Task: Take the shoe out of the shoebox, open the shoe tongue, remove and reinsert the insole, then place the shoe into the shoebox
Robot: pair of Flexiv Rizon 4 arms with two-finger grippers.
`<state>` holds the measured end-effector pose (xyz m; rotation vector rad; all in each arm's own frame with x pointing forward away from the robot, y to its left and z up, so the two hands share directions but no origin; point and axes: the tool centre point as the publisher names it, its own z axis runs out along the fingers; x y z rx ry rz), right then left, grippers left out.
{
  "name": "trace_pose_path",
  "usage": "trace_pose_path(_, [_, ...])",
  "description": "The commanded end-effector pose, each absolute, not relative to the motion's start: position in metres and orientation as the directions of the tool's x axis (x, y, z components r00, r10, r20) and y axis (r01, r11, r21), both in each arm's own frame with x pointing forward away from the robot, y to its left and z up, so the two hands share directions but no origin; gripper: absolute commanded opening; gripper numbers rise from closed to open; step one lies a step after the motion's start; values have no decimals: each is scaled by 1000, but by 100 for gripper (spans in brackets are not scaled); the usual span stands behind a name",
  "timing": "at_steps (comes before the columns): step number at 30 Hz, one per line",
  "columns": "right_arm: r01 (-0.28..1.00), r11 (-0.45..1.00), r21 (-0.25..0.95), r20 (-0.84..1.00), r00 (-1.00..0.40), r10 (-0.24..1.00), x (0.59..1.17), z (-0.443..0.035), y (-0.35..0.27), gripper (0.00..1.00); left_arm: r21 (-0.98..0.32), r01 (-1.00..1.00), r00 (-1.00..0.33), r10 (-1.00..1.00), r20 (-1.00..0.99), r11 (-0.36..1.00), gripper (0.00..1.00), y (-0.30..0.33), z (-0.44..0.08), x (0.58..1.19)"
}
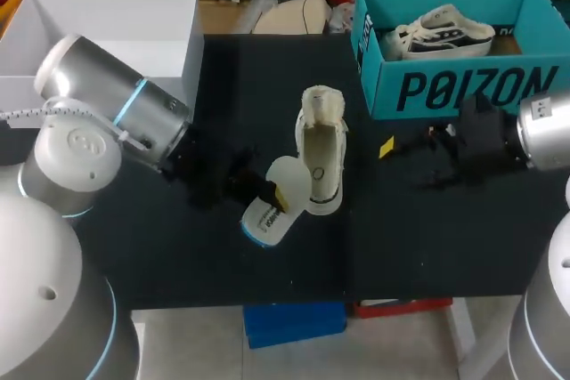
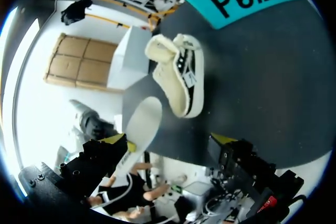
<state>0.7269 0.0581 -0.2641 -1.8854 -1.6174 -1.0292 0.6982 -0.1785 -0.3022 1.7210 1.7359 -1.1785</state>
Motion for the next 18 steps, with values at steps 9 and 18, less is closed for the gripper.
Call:
trace_pose_path(9, [963, -234, 137, 769, 45, 637, 699, -250, 41, 100, -353, 927, -171, 695, -698, -127, 0, -199, -316, 697])
trace_pose_path(18, [963, -234, 137, 769, 45, 637, 699, -250, 41, 100, -373, 919, -178, 712, -680, -127, 0, -216, -328, 711])
